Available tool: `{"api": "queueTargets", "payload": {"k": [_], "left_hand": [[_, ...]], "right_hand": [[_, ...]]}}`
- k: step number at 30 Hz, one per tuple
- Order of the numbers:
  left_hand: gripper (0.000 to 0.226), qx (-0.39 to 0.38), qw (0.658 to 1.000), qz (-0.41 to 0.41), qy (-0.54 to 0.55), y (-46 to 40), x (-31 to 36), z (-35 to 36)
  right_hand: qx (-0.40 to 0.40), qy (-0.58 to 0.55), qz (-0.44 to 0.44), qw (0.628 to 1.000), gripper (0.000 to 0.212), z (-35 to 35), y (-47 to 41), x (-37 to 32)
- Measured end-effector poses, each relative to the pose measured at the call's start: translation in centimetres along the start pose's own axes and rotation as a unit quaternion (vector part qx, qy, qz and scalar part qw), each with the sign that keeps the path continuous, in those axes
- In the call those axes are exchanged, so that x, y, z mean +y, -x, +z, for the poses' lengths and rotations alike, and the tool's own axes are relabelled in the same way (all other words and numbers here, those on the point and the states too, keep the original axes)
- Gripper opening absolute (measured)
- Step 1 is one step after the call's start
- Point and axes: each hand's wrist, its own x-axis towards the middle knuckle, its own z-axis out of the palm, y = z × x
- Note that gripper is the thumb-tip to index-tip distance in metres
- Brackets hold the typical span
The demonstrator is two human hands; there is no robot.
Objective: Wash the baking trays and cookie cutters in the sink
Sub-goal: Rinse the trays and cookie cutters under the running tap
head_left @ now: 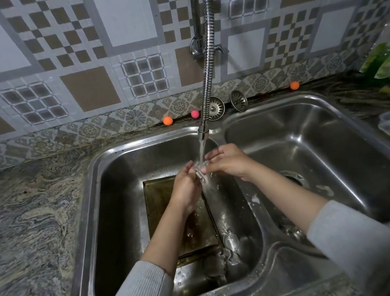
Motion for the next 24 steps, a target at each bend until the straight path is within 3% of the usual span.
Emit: {"api": "queueTargets", "payload": {"k": [3, 6, 10, 12, 16, 20, 24], "left_hand": [[0.041, 0.056, 0.996, 0.013, -0.072, -0.6, -0.2, 0.2], [0.021, 0.049, 0.985, 0.005, -0.166, 0.1, -1.0, 0.3], [0.022, 0.019, 0.94, 0.024, -0.341, 0.7, -3.8, -0.8], [0.023, -0.027, 0.905, 0.011, -0.425, 0.8, -5.7, -1.7], [0.028, -0.15, 0.796, -0.018, -0.587, 1.4, -8.8, -2.9], [0.035, -0.224, 0.658, 0.041, -0.718, 1.9, -10.6, -3.2], [0.067, -0.25, 0.543, 0.054, -0.8, 2.1, -11.8, -3.5]], "right_hand": [[0.02, 0.033, -0.028, 0.999, 0.047, -1.9, 0.1, -0.8], [0.029, 0.126, -0.034, 0.991, 0.046, -5.4, 0.7, -0.5], [0.035, 0.216, 0.031, 0.975, 0.039, -10.9, 2.8, 2.6], [0.027, 0.304, 0.086, 0.949, 0.037, -12.9, 4.0, 5.2], [-0.038, 0.433, 0.176, 0.884, 0.031, -14.2, 5.7, 10.2], [-0.038, 0.416, 0.186, 0.889, 0.037, -14.2, 6.3, 12.6], [-0.035, 0.411, 0.17, 0.895, 0.041, -13.8, 6.5, 14.3]]}}
